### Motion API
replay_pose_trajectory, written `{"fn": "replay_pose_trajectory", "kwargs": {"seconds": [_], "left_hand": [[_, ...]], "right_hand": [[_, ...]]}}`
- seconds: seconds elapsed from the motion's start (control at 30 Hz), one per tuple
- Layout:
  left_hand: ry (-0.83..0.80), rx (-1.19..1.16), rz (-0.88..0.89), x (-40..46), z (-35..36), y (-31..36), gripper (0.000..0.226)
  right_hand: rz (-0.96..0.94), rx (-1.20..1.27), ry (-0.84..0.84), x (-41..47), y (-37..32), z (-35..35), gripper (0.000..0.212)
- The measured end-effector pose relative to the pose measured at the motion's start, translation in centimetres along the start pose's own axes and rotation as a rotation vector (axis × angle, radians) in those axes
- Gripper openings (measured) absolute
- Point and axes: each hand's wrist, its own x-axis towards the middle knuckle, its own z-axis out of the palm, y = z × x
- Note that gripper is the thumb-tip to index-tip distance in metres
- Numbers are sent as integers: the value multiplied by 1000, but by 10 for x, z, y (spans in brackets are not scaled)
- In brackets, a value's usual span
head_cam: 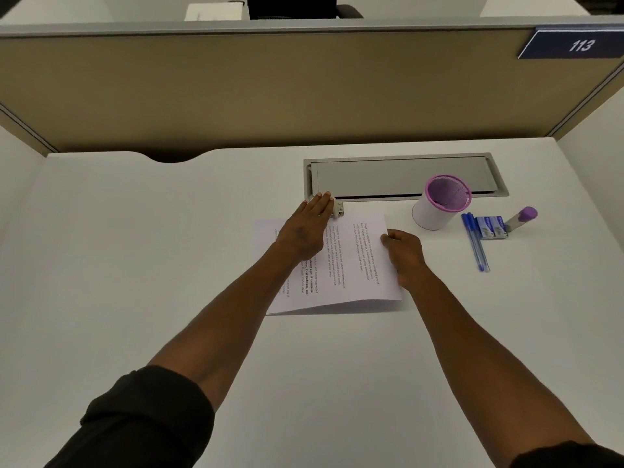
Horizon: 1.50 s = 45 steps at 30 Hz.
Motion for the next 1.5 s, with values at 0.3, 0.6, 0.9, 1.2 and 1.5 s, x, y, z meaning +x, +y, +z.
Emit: {"fn": "replay_pose_trajectory", "kwargs": {"seconds": [0.3, 0.6, 0.9, 1.2, 1.5], "left_hand": [[15, -28, -13, 0, 2, -1, 72], [15, -51, -19, 1, 5, 1, 70], [23, -70, -19, -1, 4, 0, 69], [50, -60, 27, -4, -3, 1, 65], [383, -296, -526, -53, 5, -32, 38]], "right_hand": [[49, 86, -8, -2, -1, 1, 11], [42, 70, -10, -3, -8, 9, 18], [92, 133, 40, -4, -6, 6, 18], [111, 214, 34, -8, 0, -2, 12], [75, 144, -5, -9, -1, -5, 13]]}}
